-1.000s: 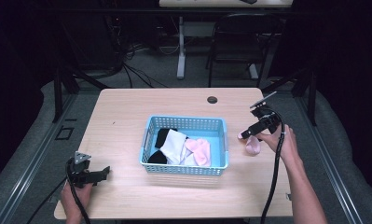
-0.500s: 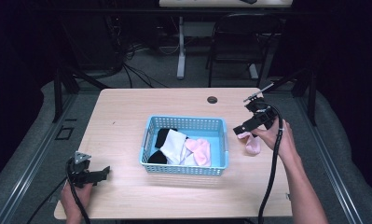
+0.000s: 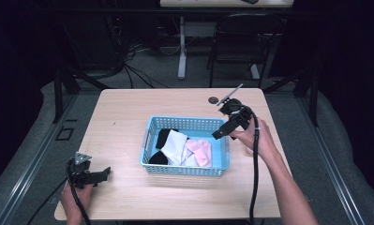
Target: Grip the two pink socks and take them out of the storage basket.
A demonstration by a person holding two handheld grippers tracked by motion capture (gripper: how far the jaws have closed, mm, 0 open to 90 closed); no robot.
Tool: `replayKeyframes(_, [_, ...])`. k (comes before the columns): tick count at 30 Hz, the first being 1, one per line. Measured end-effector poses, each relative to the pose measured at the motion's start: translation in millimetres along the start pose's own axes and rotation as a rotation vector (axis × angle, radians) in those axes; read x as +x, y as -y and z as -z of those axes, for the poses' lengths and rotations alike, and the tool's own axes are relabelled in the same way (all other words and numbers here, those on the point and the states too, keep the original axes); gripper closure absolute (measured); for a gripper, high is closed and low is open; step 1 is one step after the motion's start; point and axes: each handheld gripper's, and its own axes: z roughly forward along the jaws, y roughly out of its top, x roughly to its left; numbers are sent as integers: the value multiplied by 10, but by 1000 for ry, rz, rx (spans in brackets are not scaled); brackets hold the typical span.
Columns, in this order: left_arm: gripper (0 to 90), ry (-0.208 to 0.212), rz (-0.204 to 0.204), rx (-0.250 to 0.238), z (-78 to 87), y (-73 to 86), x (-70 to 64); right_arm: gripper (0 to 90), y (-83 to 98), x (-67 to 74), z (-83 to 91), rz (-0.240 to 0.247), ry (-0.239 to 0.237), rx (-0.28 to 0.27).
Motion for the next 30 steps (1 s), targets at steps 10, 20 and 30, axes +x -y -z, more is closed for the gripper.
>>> replayKeyframes(10, [6,0,-2,1,1,0,2,51,-319,300,-545,47,-53,89])
replayKeyframes(20, [5,0,-4,0,-1,-1,3,91,-438,330,-1070,50,-51,250])
replayKeyframes(30, [6,0,-4,0,-1,-1,3,337,-313,207,-1457,24,-46,347])
